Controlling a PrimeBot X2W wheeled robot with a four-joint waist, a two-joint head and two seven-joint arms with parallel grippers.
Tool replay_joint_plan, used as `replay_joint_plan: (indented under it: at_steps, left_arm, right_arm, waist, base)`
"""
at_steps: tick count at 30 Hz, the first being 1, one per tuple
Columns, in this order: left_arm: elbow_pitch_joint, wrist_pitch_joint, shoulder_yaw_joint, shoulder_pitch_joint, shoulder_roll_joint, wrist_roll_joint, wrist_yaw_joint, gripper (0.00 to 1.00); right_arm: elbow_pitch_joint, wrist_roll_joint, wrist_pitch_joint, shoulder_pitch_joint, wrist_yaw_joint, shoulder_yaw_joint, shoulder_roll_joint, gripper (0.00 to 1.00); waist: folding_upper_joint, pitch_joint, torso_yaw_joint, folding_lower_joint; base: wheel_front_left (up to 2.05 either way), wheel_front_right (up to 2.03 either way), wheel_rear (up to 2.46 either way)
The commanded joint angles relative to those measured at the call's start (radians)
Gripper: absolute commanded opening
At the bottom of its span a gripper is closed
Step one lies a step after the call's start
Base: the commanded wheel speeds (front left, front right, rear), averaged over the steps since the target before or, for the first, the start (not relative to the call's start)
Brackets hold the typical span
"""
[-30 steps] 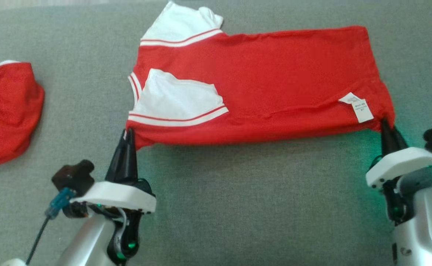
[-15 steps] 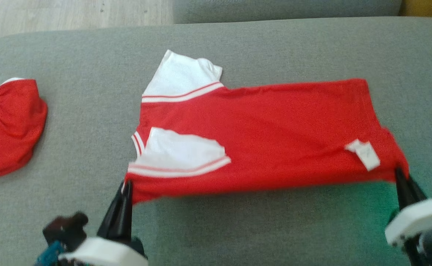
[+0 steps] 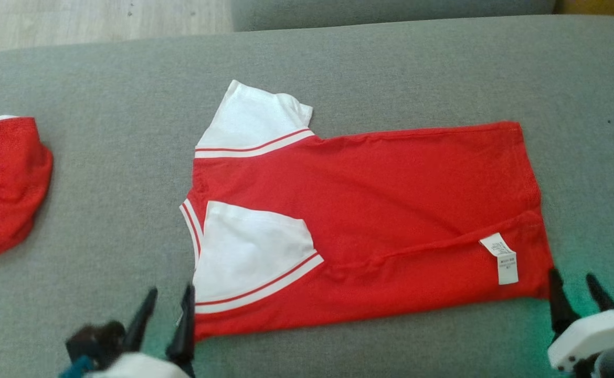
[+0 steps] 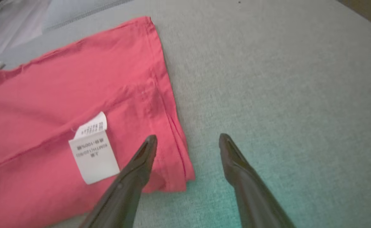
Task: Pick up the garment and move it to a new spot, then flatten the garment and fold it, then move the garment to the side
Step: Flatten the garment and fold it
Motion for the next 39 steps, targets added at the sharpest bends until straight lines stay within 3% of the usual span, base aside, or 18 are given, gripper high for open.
replay_joint_plan:
  at_steps: [1,7,11,12,19,29,39]
  left_arm:
    - [-0.035,-0.011,0.052,-0.081,0.036,0.020,-0.010,1.00]
    - [-0.084,0.085,0.090,-0.307,0.158,0.081,-0.046,1.00]
    - [-0.096,0.193,0.093,-0.546,0.229,0.128,-0.097,1.00]
    - [-0.077,0.251,0.077,-0.665,0.248,0.149,-0.133,1.00]
    - [0.087,0.446,0.014,-0.932,0.237,0.150,-0.217,1.00]
    - [0.298,0.534,-0.009,-1.029,0.263,0.152,-0.259,1.00]
    - [0.353,0.612,-0.034,-1.018,0.291,0.131,-0.276,1.00]
  right_arm:
    - [-0.048,-0.001,-0.026,-0.050,0.007,0.010,-0.012,1.00]
    - [-0.126,-0.045,-0.044,-0.149,0.007,0.019,-0.012,1.00]
    - [-0.171,-0.073,-0.024,-0.234,0.007,0.052,-0.012,1.00]
    - [-0.177,-0.081,-0.015,-0.279,0.007,0.081,-0.012,1.00]
    - [-0.163,-0.075,-0.014,-0.407,0.007,0.194,-0.012,1.00]
    - [-0.116,-0.052,-0.056,-0.503,0.007,0.276,-0.012,1.00]
    - [-0.061,-0.038,-0.104,-0.534,0.007,0.289,-0.012,1.00]
  waist:
    - [-0.0001,0.003,-0.005,0.0001]
    - [-0.0001,0.038,-0.035,0.0001]
    - [-0.0001,0.088,-0.062,0.0001]
    - [-0.0001,0.117,-0.080,0.0001]
    - [-0.0001,0.238,-0.154,0.0001]
    - [-0.0001,0.356,-0.247,0.0001]
    - [-0.0001,0.383,-0.278,0.0001]
  base:
    - [0.00,0.00,0.00]
    - [0.00,0.00,0.00]
    - [0.00,0.00,0.00]
    - [0.00,0.00,0.00]
    - [0.00,0.00,0.00]
    - [0.00,0.00,0.00]
    - [0.00,0.00,0.00]
